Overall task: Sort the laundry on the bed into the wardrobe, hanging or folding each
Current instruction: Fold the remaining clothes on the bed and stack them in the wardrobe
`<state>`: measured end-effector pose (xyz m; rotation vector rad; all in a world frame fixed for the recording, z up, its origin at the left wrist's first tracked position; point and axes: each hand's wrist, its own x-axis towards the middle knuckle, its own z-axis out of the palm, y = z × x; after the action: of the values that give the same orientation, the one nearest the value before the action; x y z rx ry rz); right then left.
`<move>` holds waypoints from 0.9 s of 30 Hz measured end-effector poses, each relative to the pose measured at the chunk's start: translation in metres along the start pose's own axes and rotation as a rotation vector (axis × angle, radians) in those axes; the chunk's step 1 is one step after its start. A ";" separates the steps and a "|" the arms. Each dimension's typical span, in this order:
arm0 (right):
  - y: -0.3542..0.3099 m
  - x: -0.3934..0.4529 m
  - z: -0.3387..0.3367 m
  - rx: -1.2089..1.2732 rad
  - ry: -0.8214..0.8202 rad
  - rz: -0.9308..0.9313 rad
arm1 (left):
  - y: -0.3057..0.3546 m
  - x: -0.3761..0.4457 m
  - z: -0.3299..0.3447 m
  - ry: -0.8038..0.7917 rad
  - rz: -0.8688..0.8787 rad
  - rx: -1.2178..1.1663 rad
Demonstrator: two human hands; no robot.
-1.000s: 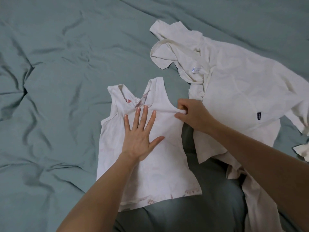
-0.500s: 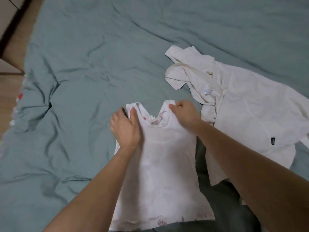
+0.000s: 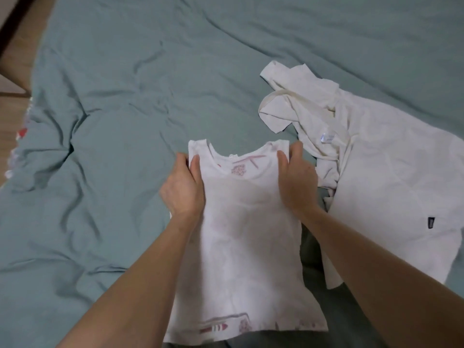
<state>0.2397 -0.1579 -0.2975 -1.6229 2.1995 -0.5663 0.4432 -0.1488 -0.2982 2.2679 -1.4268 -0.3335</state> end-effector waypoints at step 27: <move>0.041 -0.122 0.005 0.097 0.052 0.368 | -0.097 -0.078 -0.041 -0.158 -0.085 0.015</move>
<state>0.2437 -0.0311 -0.3176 -1.1269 2.3879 -0.6004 0.5030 -0.0336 -0.3113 2.3642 -1.4142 -0.5415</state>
